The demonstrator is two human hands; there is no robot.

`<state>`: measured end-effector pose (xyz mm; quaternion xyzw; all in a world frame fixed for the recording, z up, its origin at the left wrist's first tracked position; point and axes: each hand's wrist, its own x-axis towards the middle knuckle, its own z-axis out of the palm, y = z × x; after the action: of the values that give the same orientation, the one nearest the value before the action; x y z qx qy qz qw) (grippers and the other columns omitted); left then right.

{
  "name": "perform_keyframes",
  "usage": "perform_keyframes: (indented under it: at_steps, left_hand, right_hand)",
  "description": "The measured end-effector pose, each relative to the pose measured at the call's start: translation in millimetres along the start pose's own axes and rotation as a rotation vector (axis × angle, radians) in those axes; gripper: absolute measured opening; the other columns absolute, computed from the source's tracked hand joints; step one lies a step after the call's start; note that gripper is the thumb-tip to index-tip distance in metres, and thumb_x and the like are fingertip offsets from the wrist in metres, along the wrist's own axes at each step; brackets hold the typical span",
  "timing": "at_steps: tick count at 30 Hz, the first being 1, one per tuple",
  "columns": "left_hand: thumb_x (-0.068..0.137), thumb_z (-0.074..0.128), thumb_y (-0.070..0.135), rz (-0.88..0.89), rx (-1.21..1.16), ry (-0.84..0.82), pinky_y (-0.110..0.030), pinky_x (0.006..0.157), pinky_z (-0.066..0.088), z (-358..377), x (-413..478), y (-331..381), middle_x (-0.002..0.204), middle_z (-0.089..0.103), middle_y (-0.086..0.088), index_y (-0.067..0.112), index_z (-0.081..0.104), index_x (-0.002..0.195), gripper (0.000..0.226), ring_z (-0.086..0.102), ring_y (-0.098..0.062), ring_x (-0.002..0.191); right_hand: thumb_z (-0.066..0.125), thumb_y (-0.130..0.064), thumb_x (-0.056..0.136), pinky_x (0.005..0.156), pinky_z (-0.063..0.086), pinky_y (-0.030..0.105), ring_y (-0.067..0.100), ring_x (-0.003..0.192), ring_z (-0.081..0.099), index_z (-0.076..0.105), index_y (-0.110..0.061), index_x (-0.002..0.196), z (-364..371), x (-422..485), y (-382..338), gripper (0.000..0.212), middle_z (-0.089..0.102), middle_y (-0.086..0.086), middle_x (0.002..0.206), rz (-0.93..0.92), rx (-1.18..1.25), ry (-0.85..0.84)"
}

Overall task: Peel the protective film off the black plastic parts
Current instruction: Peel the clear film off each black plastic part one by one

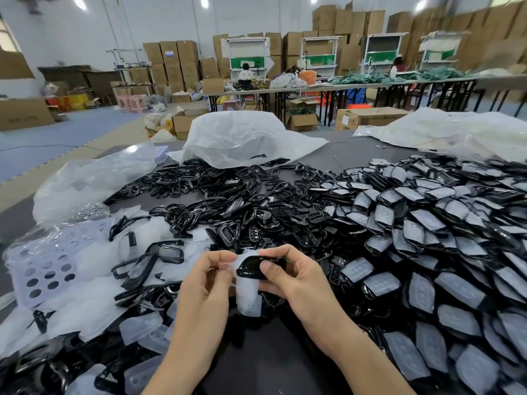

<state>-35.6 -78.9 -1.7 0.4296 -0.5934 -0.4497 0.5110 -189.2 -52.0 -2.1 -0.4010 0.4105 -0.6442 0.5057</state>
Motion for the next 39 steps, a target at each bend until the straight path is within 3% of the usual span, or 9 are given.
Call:
perform_keyframes:
  at_steps: [4, 8, 14, 20, 23, 27, 33, 37, 39]
  left_hand:
    - [0.102, 0.05, 0.015, 0.027, -0.008, -0.026, -0.013, 0.057, 0.049, 0.9, -2.8, 1.9, 0.077, 0.07, 0.004, 0.034, 0.069, 0.096, 0.027, 0.067, -0.009, 0.066]
    - [0.103, 0.046, 0.015, 0.014, -0.044, -0.033, -0.032, 0.078, 0.055, -2.5, -1.3, 2.6, 0.087, 0.071, -0.007, 0.034, 0.072, 0.101, 0.032, 0.072, -0.025, 0.076]
    - [0.098, 0.058, 0.016, 0.107, 0.133, -0.034, -0.008, 0.069, 0.048, 1.1, -0.6, 0.8, 0.091, 0.071, 0.013, 0.048, 0.067, 0.099, 0.034, 0.068, -0.004, 0.078]
    - [0.093, 0.065, 0.021, 0.255, 0.319, 0.058, -0.011, 0.074, 0.047, -6.8, 7.4, -2.4, 0.1, 0.067, 0.019, 0.043, 0.065, 0.091, 0.022, 0.065, -0.004, 0.09]
    - [0.09, 0.062, 0.034, 0.285, 0.382, -0.011, -0.017, 0.071, 0.049, -7.5, 3.3, -3.5, 0.104, 0.061, 0.022, 0.049, 0.054, 0.106, 0.024, 0.064, -0.005, 0.091]
    - [0.089, 0.049, 0.048, 0.442, 0.553, -0.026, -0.008, 0.074, 0.044, -6.0, -1.1, -5.1, 0.104, 0.057, 0.027, 0.047, 0.052, 0.102, 0.014, 0.061, -0.001, 0.091]
    - [0.09, 0.066, 0.024, 0.308, 0.457, 0.106, -0.006, 0.07, 0.042, -3.7, 4.2, -11.5, 0.093, 0.064, 0.029, 0.043, 0.062, 0.091, 0.019, 0.061, 0.003, 0.086]
    - [0.09, 0.068, 0.034, 0.149, 0.265, 0.229, -0.015, 0.066, 0.044, -10.3, 12.2, -8.4, 0.085, 0.069, 0.026, 0.049, 0.064, 0.089, 0.015, 0.063, 0.003, 0.075]
    - [0.09, 0.068, 0.036, 0.098, 0.142, 0.286, -0.017, 0.058, 0.048, -18.1, 18.1, -8.2, 0.083, 0.071, 0.017, 0.039, 0.067, 0.089, 0.003, 0.061, 0.0, 0.062]
  right_hand:
    - [0.063, -0.002, 0.096, 0.08, 0.06, 0.029, 0.027, 0.1, 0.074, 0.071, -0.008, 0.101, -0.6, 1.0, 0.3, 0.011, 0.075, 0.016, 0.105, 0.017, 0.008, 0.006]
    - [0.062, -0.001, 0.095, 0.079, 0.059, 0.026, 0.027, 0.102, 0.073, 0.07, -0.007, 0.1, -2.4, 2.4, -1.4, 0.011, 0.075, 0.014, 0.105, 0.005, 0.053, 0.033]
    - [0.061, -0.001, 0.094, 0.075, 0.058, 0.023, 0.027, 0.101, 0.074, 0.071, -0.01, 0.099, -4.6, 4.1, -2.3, 0.014, 0.076, 0.011, 0.1, 0.027, 0.14, 0.064]
    - [0.068, -0.011, 0.084, 0.075, 0.058, 0.023, 0.024, 0.098, 0.074, 0.077, -0.017, 0.091, -6.7, 6.3, -3.3, 0.013, 0.077, 0.012, 0.1, 0.018, 0.196, 0.08]
    - [0.07, -0.017, 0.079, 0.075, 0.057, 0.021, 0.02, 0.096, 0.074, 0.079, -0.02, 0.09, -5.1, 4.8, -2.9, 0.015, 0.077, 0.01, 0.1, 0.017, 0.195, 0.067]
    - [0.068, -0.013, 0.085, 0.076, 0.057, 0.021, 0.019, 0.096, 0.074, 0.078, -0.019, 0.092, -4.9, 3.3, -3.8, 0.014, 0.077, 0.01, 0.101, 0.027, 0.182, 0.04]
    - [0.07, -0.016, 0.079, 0.074, 0.058, 0.023, 0.024, 0.097, 0.074, 0.077, -0.015, 0.092, -1.5, 2.6, -2.9, 0.015, 0.076, 0.014, 0.101, 0.029, 0.172, -0.002]
    - [0.071, -0.017, 0.078, 0.075, 0.058, 0.022, 0.026, 0.099, 0.074, 0.078, -0.017, 0.091, -3.4, 2.8, -4.0, 0.015, 0.076, 0.013, 0.101, 0.035, 0.156, 0.007]
    - [0.07, -0.017, 0.08, 0.075, 0.058, 0.023, 0.025, 0.098, 0.074, 0.079, -0.019, 0.091, -4.9, 2.6, -5.5, 0.014, 0.077, 0.012, 0.101, 0.037, 0.14, 0.013]
